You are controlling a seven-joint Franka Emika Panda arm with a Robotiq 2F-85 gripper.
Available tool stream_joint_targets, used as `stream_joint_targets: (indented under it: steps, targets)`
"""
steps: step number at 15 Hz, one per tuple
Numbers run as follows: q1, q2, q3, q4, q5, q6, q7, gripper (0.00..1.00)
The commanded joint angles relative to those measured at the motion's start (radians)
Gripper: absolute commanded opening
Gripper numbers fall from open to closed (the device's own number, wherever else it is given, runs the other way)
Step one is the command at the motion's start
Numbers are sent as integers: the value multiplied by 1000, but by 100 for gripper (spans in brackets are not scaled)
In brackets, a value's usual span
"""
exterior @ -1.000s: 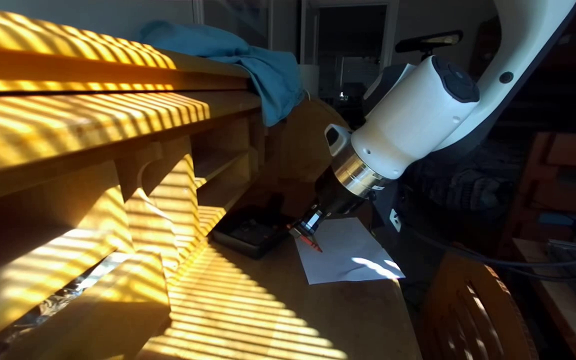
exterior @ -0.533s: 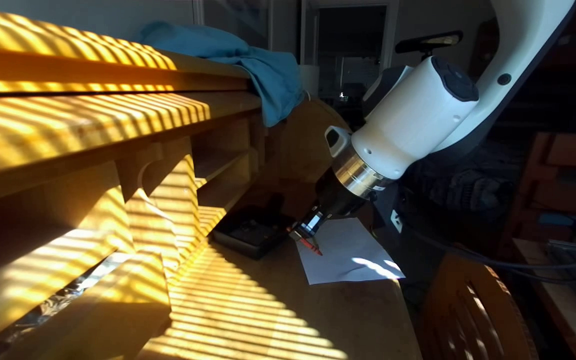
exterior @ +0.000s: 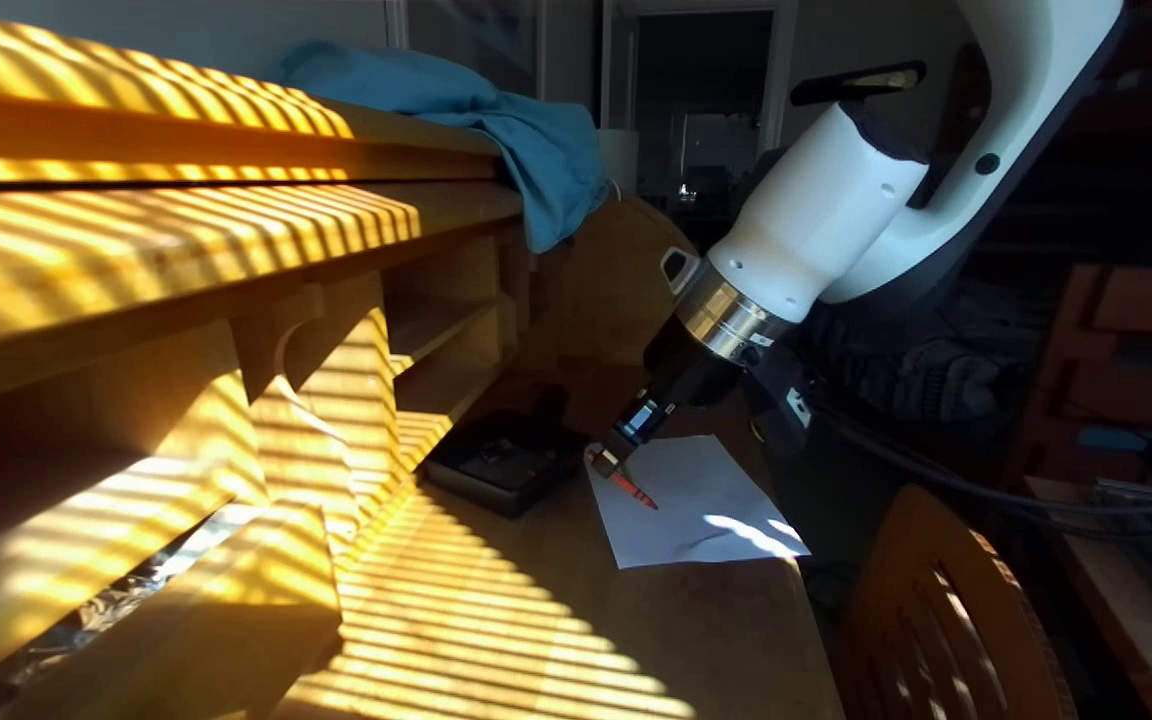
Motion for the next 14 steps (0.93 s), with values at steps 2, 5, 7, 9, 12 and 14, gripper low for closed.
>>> stream_joint_targets:
  steps: [2,5,7,9,12,14]
  targets:
    - [-39,38,-13,-75,278,80,-315,2]
    - [-119,48,81,-121,467,37,-528,2]
    - [-90,58,53,-97,424,39,-474,9]
    - [-123,61,91,-105,473,31,-536,9]
    - [-131,61,99,-107,479,31,-542,9]
    - [-132,61,100,-107,481,31,-543,9]
